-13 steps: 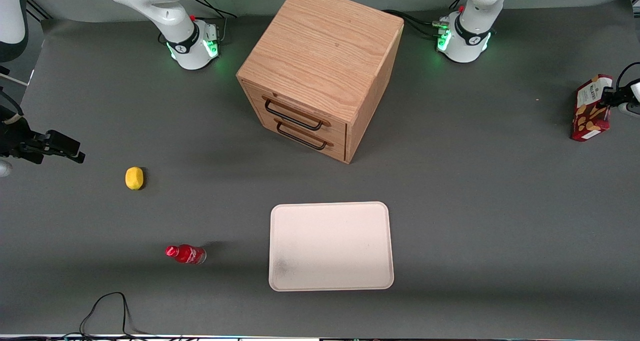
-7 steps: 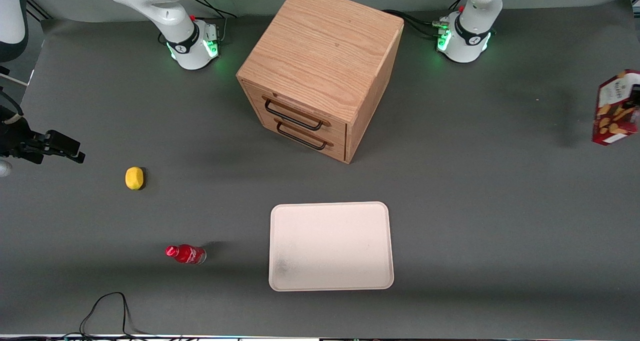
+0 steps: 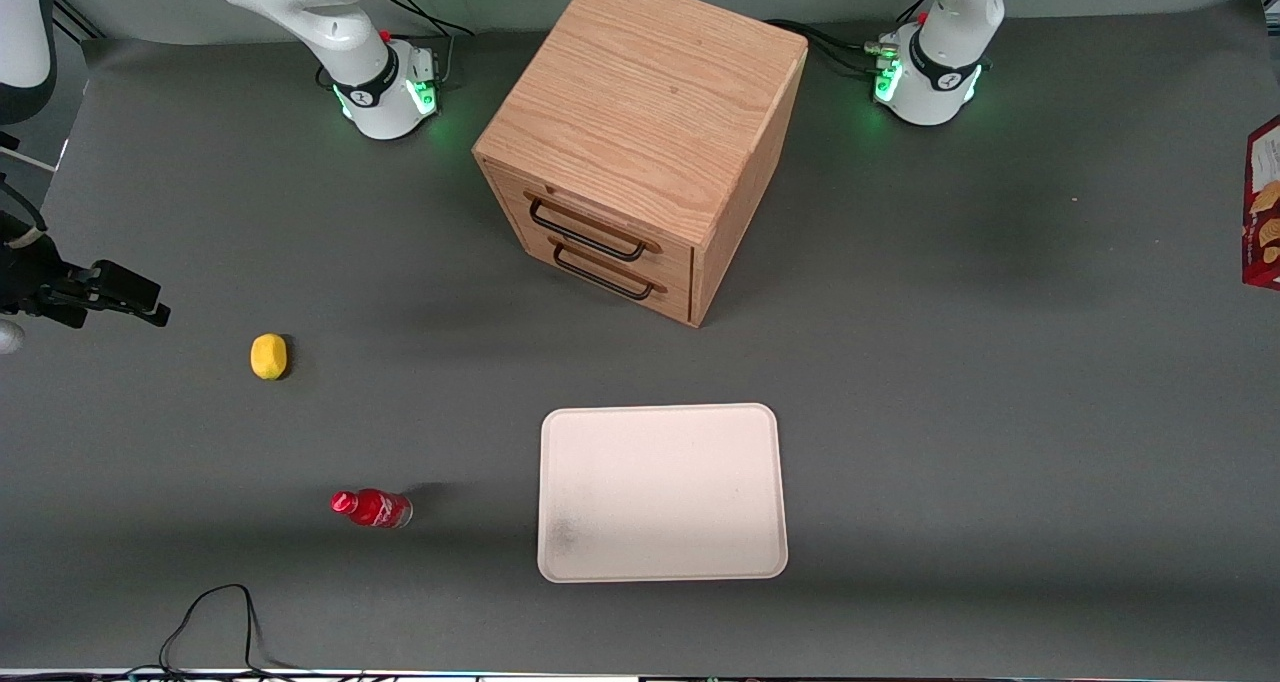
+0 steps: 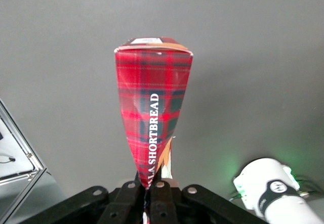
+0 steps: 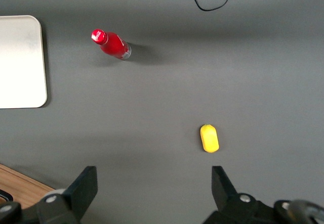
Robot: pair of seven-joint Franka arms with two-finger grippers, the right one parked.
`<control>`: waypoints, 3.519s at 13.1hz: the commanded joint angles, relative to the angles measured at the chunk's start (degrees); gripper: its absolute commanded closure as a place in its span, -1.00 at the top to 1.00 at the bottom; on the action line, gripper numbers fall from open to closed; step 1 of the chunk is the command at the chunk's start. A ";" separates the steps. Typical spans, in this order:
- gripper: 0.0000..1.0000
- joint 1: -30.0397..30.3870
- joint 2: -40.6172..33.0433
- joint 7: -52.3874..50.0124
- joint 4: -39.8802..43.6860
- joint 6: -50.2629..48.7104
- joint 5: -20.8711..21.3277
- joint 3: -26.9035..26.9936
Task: Place red cookie box on tray
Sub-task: 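Lift the box with the left gripper and carry it toward the tray, then lower the box onto the white tray and open the left gripper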
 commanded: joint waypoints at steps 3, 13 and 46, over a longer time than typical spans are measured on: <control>-1.00 -7.90 5.36 -10.74 7.58 -1.99 -1.46 1.03; -1.00 -19.78 31.44 -37.59 30.16 1.34 -8.24 0.94; -1.00 -41.22 60.21 -70.55 43.54 36.42 -9.11 -8.99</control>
